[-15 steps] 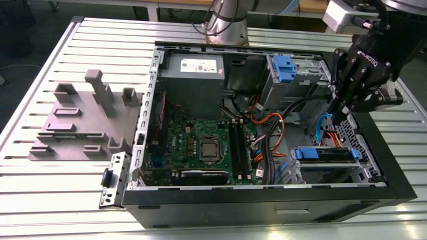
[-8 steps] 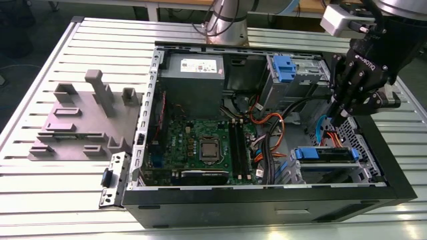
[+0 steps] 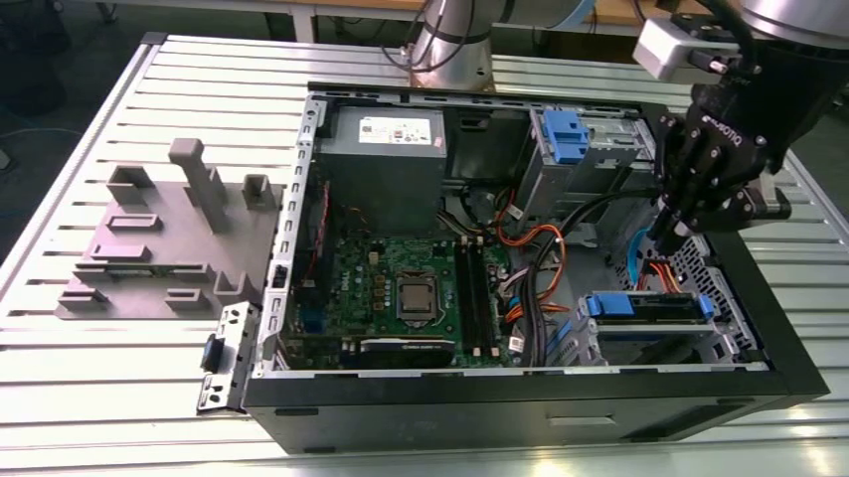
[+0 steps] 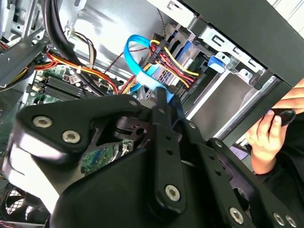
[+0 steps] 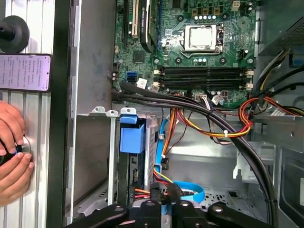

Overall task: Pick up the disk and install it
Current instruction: 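Insert the second disk wire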

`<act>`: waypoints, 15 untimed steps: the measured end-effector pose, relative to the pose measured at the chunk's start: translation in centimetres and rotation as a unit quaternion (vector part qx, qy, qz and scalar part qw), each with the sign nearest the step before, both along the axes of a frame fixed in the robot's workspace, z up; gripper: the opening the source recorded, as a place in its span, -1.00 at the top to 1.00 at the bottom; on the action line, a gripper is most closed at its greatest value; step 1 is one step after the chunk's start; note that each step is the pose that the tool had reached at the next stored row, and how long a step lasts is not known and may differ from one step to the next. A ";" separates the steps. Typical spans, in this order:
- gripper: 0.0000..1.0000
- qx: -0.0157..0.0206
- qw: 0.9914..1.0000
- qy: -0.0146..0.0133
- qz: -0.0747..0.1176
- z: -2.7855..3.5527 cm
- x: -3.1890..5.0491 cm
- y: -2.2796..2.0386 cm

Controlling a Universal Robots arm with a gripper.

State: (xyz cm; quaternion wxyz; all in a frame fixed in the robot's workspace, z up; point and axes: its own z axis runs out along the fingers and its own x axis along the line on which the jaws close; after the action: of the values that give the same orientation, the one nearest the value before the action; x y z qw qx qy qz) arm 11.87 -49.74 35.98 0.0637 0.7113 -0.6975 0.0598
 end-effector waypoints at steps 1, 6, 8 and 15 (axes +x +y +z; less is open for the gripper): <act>0.68 0.000 1.000 0.000 0.000 -0.03 0.00 0.00; 0.68 0.000 1.000 0.000 0.000 -0.10 0.00 -0.02; 0.68 0.000 1.000 0.000 0.000 -0.12 -0.03 -0.24; 0.68 0.003 1.000 0.000 0.009 -0.29 -0.56 -0.88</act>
State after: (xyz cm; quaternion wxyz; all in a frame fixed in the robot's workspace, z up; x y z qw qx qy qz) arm 11.31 -50.63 35.69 0.0609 0.7176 -0.6913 0.0584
